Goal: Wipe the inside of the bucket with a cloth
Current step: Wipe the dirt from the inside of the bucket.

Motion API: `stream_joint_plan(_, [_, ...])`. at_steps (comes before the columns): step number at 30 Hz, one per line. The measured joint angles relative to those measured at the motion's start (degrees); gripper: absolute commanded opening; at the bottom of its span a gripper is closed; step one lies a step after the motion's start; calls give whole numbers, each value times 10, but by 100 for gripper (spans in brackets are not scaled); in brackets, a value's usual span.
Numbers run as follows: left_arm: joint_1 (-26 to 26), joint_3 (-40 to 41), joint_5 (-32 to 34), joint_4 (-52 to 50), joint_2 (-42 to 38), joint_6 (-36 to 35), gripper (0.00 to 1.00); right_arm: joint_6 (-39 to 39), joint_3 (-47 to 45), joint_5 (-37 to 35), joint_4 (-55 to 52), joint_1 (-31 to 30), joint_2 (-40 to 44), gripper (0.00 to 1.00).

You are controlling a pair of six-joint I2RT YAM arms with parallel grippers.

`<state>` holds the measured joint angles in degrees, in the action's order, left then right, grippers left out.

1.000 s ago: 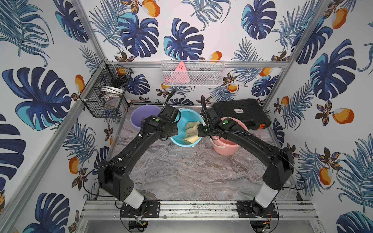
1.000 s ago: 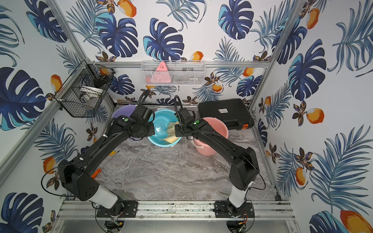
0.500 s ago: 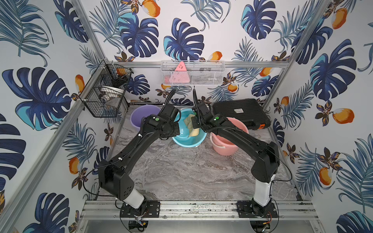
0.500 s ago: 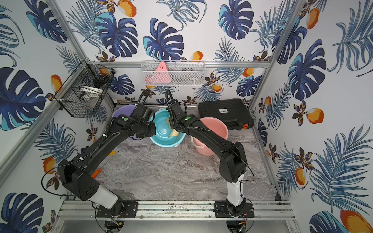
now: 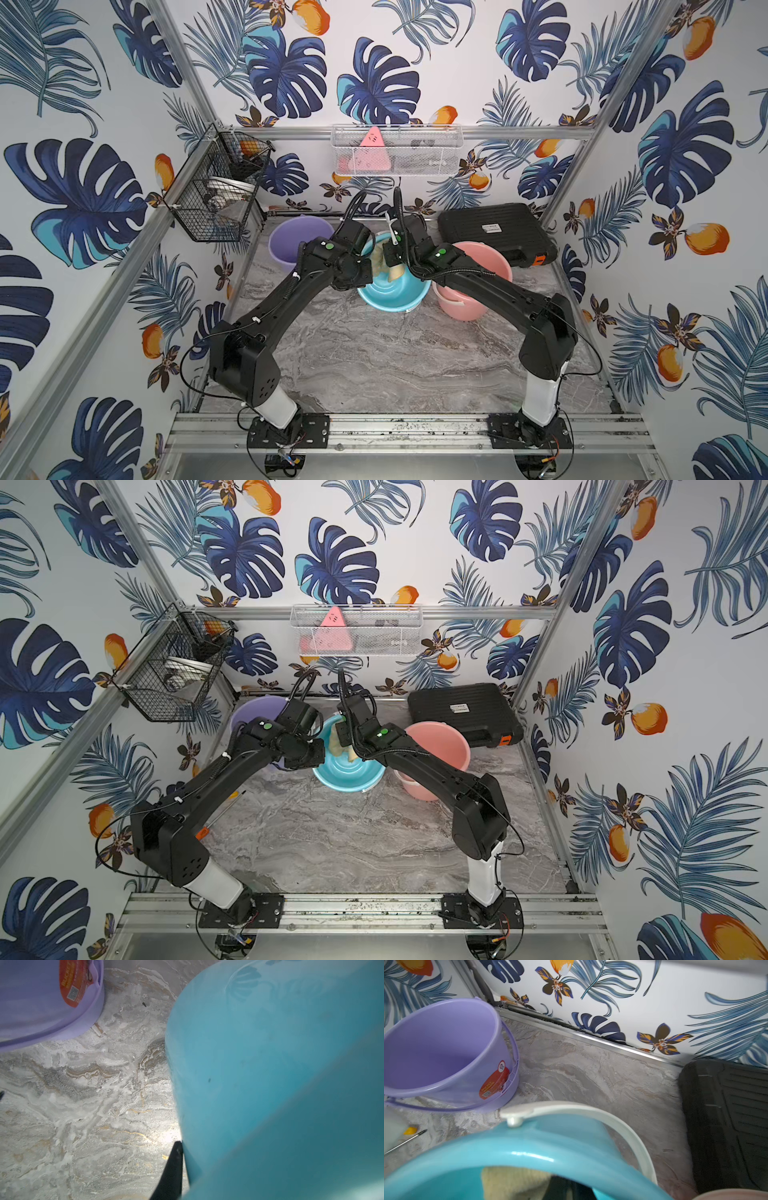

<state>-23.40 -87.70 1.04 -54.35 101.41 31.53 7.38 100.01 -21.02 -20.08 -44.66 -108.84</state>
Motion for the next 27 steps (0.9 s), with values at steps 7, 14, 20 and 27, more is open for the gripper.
stream_joint_plan(7, [2, -3, 49, 14, 11, 9, 0, -19, -19, -92, -37, 1, 36, 0])
stream_joint_plan(14, [2, -10, 64, -4, 20, 10, 0, 1, -61, -136, -87, 1, 68, 0])
stream_joint_plan(20, [2, -17, 69, -3, 16, 10, 0, 44, -130, -122, -145, -14, 99, 0])
stream_joint_plan(27, [5, -35, 71, -5, 22, 10, 0, 105, -177, -87, -210, -73, 133, 0])
